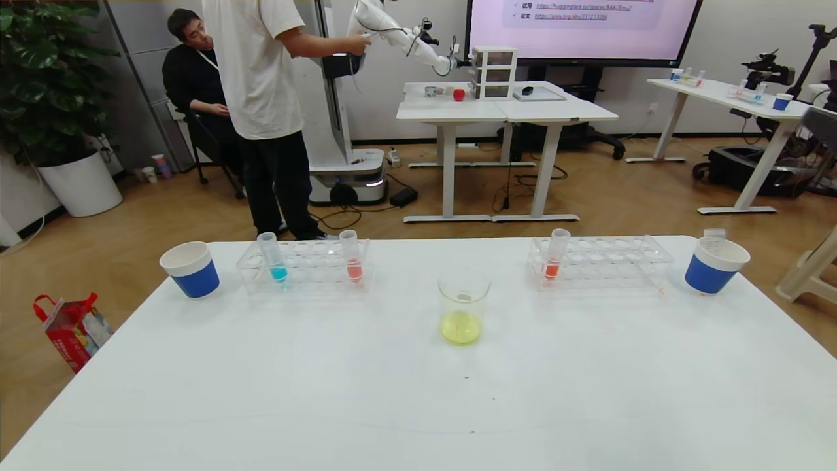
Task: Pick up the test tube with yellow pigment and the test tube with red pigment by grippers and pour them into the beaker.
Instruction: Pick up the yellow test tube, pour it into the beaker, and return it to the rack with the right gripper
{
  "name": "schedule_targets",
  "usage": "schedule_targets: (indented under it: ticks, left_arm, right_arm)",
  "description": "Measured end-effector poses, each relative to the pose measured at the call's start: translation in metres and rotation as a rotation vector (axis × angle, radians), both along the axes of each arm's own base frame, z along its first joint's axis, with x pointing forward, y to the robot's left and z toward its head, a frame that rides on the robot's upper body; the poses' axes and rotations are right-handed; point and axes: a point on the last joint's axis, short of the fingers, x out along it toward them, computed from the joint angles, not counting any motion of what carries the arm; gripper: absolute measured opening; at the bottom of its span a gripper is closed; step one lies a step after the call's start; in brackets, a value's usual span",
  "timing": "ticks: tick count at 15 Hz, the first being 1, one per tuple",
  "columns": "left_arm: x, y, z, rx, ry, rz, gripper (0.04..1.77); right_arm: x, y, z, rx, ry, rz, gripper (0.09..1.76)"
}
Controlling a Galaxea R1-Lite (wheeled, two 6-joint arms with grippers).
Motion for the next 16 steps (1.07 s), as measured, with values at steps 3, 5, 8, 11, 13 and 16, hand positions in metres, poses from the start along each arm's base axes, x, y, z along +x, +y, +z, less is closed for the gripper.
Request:
schedule_targets:
  ticks: [3, 5, 8, 11, 13, 16]
  left_arm:
    - [0.000, 0.000, 0.000, 0.000, 0.000, 0.000, 1.75]
    - [0.000, 0.000, 0.000, 0.000, 0.000, 0.000, 1.75]
    - [0.000, 0.000, 0.000, 0.000, 0.000, 0.000, 1.75]
    - [0.000, 0.000, 0.000, 0.000, 0.000, 0.000, 1.75]
    - [0.000, 0.000, 0.000, -0.001, 0.000, 0.000, 1.75]
    - [0.000, 0.000, 0.000, 0.000, 0.000, 0.000, 1.75]
  right_arm:
    - [-0.072, -0.010, -0.012, -0.004, 0.022, -0.001, 1.74]
    - [-0.111, -0.016, -0.031, -0.029, 0.083, -0.012, 1.74]
    - [-0.162, -0.024, -0.058, -0.073, 0.128, -0.069, 1.74]
    - [-0.183, -0.028, -0.063, -0.042, 0.065, -0.217, 1.74]
    - [-0.188, -0.029, -0.064, -0.035, 0.051, -0.246, 1.74]
    - [-0.193, -0.023, -0.065, -0.050, 0.053, -0.277, 1.74]
